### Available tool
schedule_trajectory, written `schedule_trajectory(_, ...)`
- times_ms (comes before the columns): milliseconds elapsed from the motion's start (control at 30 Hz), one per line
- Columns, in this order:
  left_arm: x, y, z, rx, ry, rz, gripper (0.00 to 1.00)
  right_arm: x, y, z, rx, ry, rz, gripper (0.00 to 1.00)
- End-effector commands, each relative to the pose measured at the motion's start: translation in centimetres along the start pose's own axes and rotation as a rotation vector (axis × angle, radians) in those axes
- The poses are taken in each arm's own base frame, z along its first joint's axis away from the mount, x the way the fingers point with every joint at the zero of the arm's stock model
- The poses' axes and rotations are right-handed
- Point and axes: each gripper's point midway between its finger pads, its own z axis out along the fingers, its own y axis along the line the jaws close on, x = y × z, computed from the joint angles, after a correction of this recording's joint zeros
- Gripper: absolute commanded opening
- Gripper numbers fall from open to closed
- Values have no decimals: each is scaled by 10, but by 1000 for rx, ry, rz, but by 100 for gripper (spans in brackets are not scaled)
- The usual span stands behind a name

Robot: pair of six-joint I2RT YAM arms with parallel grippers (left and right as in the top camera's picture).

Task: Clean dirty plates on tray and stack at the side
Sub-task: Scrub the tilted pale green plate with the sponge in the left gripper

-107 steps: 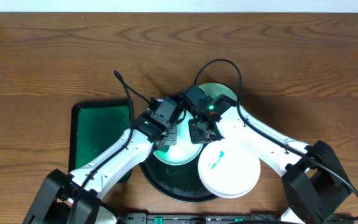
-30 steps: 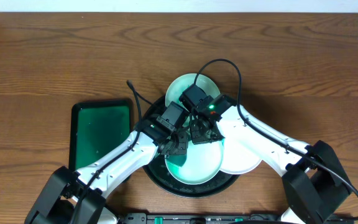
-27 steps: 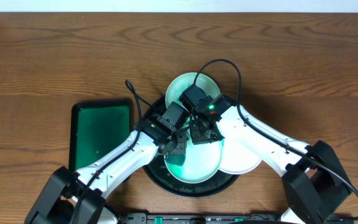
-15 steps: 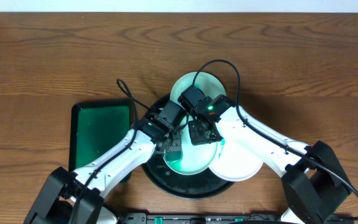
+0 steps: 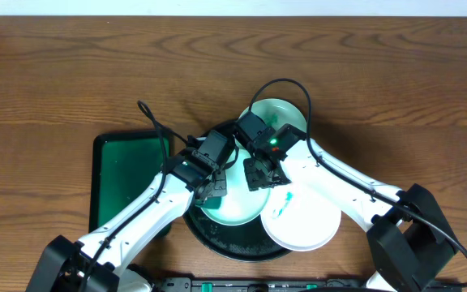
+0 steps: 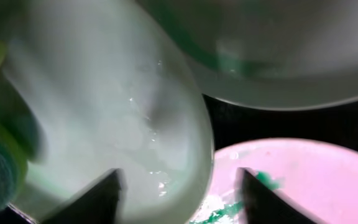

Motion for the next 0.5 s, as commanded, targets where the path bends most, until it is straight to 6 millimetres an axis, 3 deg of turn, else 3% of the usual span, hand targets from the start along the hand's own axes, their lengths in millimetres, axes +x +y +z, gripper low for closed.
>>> schedule_trajectory(0,-14,2,-8,-21,-50,0,12,-4,4,-5,-13,-21,7,67)
schedule_trajectory(300,-13,3,-8,-23,-47,1,12,-16,5,-5,-31,-64,23,66)
schedule_trajectory(467,-13,3,-8,-23,-48,1,12,-14,2,1,-25,-59,49,67)
